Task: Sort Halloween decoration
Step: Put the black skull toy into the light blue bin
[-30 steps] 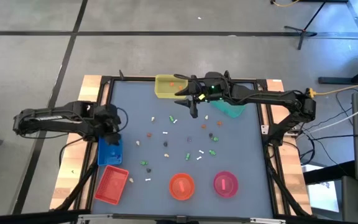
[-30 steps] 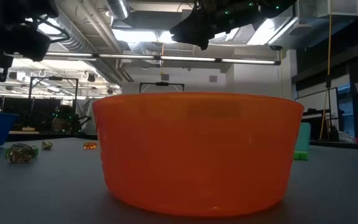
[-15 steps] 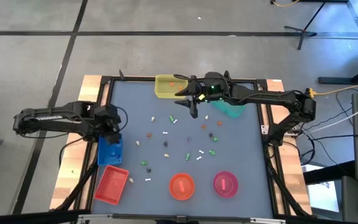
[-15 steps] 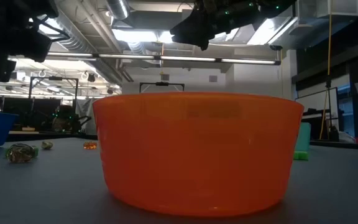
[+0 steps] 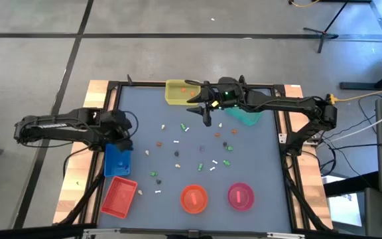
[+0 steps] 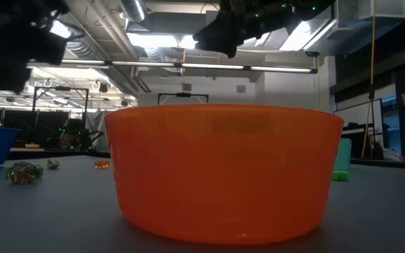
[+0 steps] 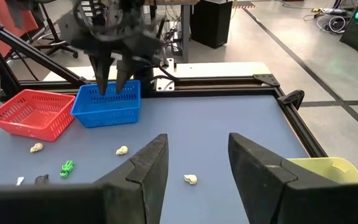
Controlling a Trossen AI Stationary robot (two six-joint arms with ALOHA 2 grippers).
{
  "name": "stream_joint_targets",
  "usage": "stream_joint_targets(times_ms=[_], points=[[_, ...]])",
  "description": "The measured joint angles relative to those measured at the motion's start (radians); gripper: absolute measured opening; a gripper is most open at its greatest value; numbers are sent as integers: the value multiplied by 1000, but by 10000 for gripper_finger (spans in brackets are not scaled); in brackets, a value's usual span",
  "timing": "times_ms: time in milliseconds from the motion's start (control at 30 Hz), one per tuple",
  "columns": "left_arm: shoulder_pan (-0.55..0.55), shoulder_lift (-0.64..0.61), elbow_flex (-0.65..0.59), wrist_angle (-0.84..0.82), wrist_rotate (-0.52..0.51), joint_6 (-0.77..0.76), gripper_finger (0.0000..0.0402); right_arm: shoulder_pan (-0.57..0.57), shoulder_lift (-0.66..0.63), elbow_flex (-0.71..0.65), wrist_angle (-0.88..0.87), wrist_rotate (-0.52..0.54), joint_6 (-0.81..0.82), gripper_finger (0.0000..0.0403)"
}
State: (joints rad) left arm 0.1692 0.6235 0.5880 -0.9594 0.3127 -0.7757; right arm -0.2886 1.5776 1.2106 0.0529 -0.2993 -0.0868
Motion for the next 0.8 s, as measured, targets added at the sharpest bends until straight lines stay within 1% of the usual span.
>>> stream_joint_targets(times_ms=[100,200,333,400,500,633,800], points=[[0,3,0,144,-57,7,151,0,0,0,-3,0,0,167],[0,18,0,314,-131,72,154,0,0,0,-4,0,0,167],[0,68,0,555,-265,236,155,0,0,0,-4,0,0,167],[0,109,0,675,-306,339,155,0,0,0,-4,0,0,167],[0,186,0,825,-338,469,155,0,-3,0,-14,0,0,167],[1,292,0,972,-356,564,155,0,-36,0,-65,7,0,167],[1,410,0,1097,-355,675,155,0,-82,0,-229,91,0,167]])
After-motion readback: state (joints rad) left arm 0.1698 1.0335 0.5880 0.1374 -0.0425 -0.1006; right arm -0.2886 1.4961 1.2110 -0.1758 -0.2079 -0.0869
